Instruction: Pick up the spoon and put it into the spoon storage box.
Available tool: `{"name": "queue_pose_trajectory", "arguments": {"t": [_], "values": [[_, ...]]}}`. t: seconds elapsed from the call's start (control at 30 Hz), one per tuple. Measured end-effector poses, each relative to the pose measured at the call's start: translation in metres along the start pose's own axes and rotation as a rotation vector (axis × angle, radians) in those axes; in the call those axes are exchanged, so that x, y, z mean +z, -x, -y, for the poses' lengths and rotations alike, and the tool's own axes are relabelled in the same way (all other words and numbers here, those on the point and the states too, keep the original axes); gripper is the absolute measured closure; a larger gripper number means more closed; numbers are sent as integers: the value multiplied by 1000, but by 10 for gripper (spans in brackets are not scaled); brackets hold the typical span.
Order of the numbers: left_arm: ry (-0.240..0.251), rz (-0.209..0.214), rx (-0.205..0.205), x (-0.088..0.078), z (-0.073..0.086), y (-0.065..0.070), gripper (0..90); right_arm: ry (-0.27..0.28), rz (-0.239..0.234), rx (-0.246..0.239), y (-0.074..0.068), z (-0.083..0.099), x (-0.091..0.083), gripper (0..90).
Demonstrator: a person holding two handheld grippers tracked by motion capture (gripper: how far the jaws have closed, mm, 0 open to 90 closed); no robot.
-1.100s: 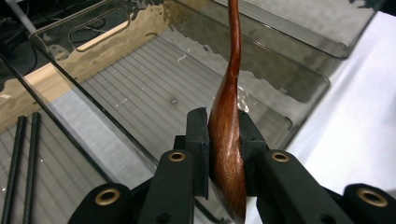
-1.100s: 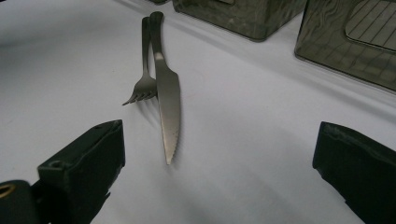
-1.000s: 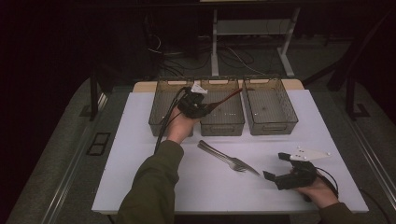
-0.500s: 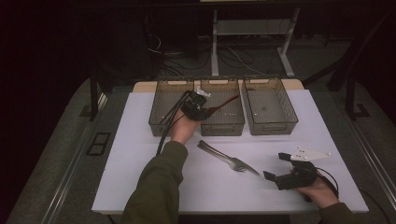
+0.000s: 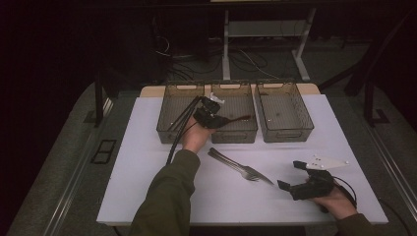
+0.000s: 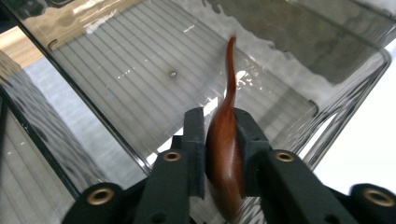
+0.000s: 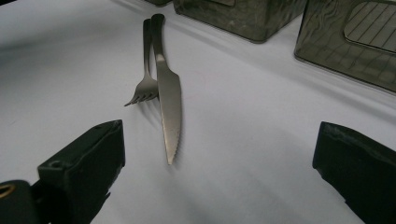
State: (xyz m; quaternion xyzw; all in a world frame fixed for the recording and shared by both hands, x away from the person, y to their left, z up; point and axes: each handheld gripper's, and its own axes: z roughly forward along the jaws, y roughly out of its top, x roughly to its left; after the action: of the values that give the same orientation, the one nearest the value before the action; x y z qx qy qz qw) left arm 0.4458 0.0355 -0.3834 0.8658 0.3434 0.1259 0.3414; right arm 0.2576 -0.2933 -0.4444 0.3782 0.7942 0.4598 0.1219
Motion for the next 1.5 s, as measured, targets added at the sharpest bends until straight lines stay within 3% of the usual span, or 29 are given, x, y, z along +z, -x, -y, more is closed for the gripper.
{"name": "queue_pose_trajectory", "arguments": {"t": [0.33, 0.43, 0.47, 0.67, 0.97, 1.13, 1.5], "values": [[61, 27, -1, -11, -3, 0, 623, -1, 2, -1, 0, 0, 0, 18], [104, 42, -12, -18, -3, 2, 597, 0, 0, 0, 0, 0, 0, 18], [103, 48, 8, -22, -3, 0, 591, -1, 0, 0, 0, 0, 0, 18], [171, 98, 6, -41, 2, 2, 550, -2, 2, 0, 0, 0, 0, 17], [233, 156, 53, -62, 22, 16, 473, -4, 3, 0, 0, 0, 1, 18], [234, 176, 83, -72, 36, 25, 449, -5, 4, 0, 0, 0, 1, 17], [252, 199, 70, -78, 76, 40, 358, -10, 5, 6, -1, 0, 1, 17]]}}
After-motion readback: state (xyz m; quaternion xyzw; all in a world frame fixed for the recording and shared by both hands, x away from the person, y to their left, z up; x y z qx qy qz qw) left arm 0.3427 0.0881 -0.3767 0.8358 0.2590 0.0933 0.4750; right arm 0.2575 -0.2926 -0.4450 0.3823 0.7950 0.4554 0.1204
